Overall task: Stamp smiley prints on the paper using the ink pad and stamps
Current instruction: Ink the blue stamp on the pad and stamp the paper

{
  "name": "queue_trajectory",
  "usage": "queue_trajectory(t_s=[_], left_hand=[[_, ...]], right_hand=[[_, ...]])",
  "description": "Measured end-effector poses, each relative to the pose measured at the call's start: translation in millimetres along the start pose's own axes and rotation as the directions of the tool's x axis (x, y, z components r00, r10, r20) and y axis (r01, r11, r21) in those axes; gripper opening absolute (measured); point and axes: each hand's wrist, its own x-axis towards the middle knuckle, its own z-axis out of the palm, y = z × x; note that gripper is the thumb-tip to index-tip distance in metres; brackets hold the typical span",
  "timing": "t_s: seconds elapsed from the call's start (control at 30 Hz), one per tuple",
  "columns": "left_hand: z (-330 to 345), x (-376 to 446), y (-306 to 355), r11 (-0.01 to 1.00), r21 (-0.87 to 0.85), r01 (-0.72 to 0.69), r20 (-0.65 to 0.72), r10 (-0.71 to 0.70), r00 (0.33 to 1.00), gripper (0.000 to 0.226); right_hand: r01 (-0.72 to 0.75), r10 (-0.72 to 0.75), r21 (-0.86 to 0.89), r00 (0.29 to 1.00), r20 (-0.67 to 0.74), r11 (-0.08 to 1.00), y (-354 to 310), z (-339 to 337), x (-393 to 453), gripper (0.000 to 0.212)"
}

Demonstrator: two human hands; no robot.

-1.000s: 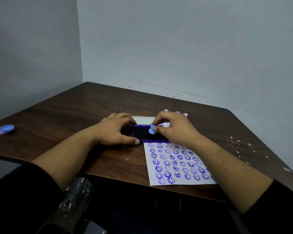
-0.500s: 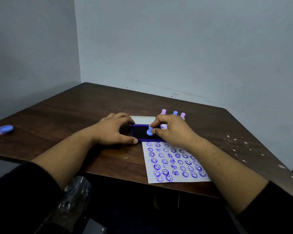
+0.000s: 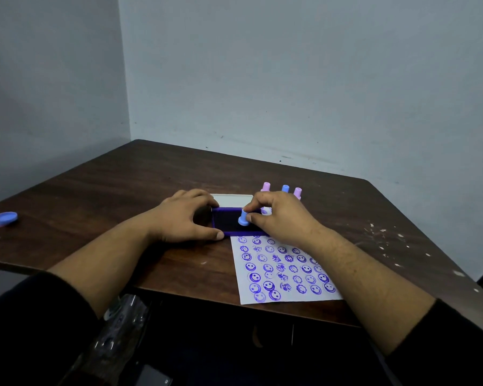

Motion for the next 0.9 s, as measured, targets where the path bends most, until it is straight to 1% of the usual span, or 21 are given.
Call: queue_trajectory(t_s=[0.23, 0.4, 0.6, 0.77, 0.9], left_hand=[[-2.0, -2.2, 4.0, 1.000, -0.005, 0.002, 0.006, -0.002, 1.000, 0.089], [-2.0, -1.4, 3.6, 1.000, -0.001, 0.003, 0.014, -0.003, 1.000, 0.091], [-0.2, 0.6, 0.0, 1.000, 0.000, -0.003, 0.001, 0.003, 1.000, 0.092], [0.9, 1.4, -2.8, 1.000, -0.005, -0.003, -0.004, 0.003, 1.000, 0.091], [1.0, 2.7, -2.4, 1.000, -0.007, -0.003, -0.005, 0.003, 1.000, 0.090]], right_hand=[[-0.001, 0.001, 0.008, 1.000, -0.007, 1.000, -2.4, -1.7, -1.2, 0.004], [0.003, -0.003, 0.005, 1.000, -0.010, 1.000, -1.6, -0.8, -2.2, 0.004], [0.009, -0.012, -0.040, 0.998, -0.068, 0.999, -4.9, 0.8, -7.6, 0.006], [0.011, -0.013, -0.024, 0.997, -0.076, 1.000, -8.1, -0.5, -11.2, 0.006], [0.070, -0.073, -0.041, 0.993, -0.087, 0.997, -7.6, -1.7, -15.6, 0.007]])
